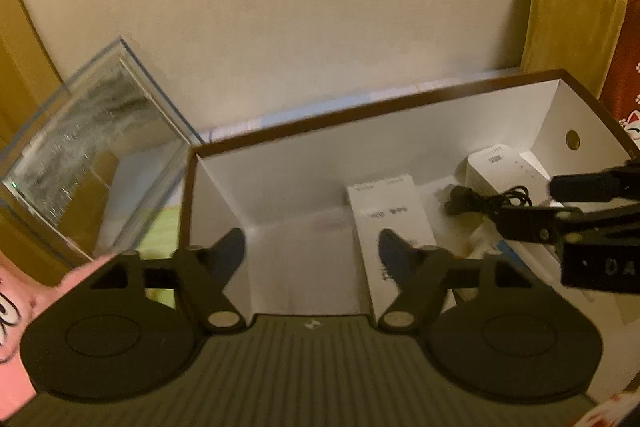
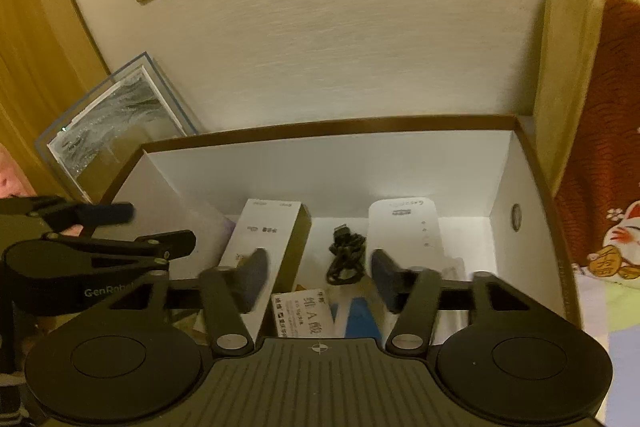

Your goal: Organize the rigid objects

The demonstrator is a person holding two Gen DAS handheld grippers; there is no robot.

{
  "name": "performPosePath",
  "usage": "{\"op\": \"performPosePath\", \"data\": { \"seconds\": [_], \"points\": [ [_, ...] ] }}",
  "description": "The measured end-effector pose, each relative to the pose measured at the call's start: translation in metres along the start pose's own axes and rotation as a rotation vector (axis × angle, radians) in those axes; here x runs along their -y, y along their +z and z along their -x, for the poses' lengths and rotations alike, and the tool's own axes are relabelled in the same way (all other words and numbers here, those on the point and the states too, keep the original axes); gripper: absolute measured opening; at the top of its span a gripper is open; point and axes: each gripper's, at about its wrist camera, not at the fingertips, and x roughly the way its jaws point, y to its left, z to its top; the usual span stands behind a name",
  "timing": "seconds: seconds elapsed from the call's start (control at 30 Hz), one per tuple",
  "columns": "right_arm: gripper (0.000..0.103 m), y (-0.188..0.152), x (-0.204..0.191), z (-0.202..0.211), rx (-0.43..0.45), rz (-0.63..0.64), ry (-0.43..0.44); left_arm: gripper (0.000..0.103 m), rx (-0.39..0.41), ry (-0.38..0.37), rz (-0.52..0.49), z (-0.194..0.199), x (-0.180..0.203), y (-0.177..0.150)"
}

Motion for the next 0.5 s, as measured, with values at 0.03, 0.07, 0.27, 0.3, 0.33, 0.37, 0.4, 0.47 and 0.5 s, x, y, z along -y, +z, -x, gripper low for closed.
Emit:
{"op": "performPosePath", "data": {
  "seconds": [0.03,0.07,0.27,0.3,0.33,0.37,0.4,0.47,0.5],
  "points": [
    [0.066,-0.001,-0.001,0.002,0.003,0.014,-0.004,0.073,0.013,-0.002,-0.007,0.002,0.0,0.0],
    [0.067,-0.002,-0.002,0.003,0.004,0.024,-0.007,0.073,0.018,-0.009,-0.01,0.003,0.0,0.0],
    [0.072,-0.011,-0.003,0.013,-0.012,0.063,-0.015,0.073,0.014,-0.032,0.023,0.011,-0.005,-0.005],
    [0.072,-0.013,-0.004,0.016,-0.013,0.068,-0.015,0.073,0.013,-0.035,0.028,0.013,-0.005,-0.006],
    [0.072,-0.015,-0.004,0.018,-0.013,0.071,-0.016,0.073,0.013,-0.036,0.032,0.016,-0.006,-0.007],
    [0.072,-0.017,-0.005,0.021,-0.014,0.074,-0.02,0.073,0.015,-0.037,0.038,0.018,-0.006,-0.008],
    [0.072,-0.019,-0.005,0.023,-0.015,0.076,-0.022,0.073,0.015,-0.038,0.047,0.021,-0.007,-0.009],
    [0.073,-0.022,-0.006,0.028,-0.013,0.079,-0.026,0.073,0.019,-0.044,0.065,0.028,-0.008,-0.012],
    [0.073,-0.024,-0.006,0.031,-0.012,0.079,-0.027,0.073,0.022,-0.048,0.072,0.032,-0.008,-0.014]
  ]
}}
